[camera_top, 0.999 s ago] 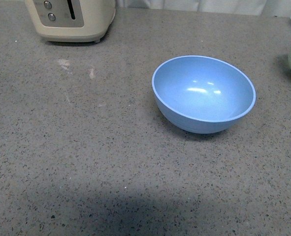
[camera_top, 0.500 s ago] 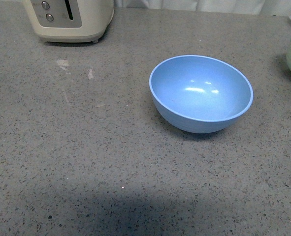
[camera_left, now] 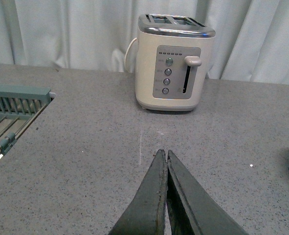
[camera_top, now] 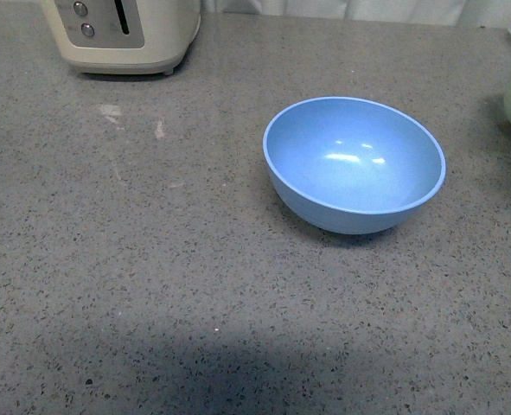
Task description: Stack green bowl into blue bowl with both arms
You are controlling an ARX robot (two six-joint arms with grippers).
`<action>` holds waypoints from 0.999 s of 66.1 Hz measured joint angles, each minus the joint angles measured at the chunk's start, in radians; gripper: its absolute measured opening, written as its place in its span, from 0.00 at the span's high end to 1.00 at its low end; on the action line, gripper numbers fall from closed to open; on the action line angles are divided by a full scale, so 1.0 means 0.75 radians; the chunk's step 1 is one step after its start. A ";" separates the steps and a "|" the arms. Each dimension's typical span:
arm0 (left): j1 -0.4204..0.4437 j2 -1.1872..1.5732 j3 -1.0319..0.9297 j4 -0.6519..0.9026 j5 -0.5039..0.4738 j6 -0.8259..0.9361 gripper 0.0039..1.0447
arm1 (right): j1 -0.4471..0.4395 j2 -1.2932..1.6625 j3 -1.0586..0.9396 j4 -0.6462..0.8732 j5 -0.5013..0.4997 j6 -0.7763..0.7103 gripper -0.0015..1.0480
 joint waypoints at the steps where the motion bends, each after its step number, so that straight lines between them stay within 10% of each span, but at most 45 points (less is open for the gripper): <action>1: 0.000 0.000 0.000 0.000 0.000 0.000 0.96 | 0.001 0.004 0.002 -0.002 -0.001 -0.001 0.09; 15: 0.000 0.000 0.000 0.000 0.000 0.000 0.73 | 0.015 0.037 0.028 -0.048 -0.001 -0.045 0.14; 45: 0.000 0.000 0.000 0.000 0.000 0.002 0.04 | 0.035 0.038 0.031 -0.051 0.031 -0.098 0.84; 52: 0.000 0.000 0.000 0.000 0.000 0.002 0.06 | 0.049 0.018 0.031 -0.085 0.035 -0.101 0.99; 66: 0.000 0.000 0.000 0.000 0.000 0.003 0.06 | 0.183 -0.173 0.028 -0.156 -0.045 -0.074 0.98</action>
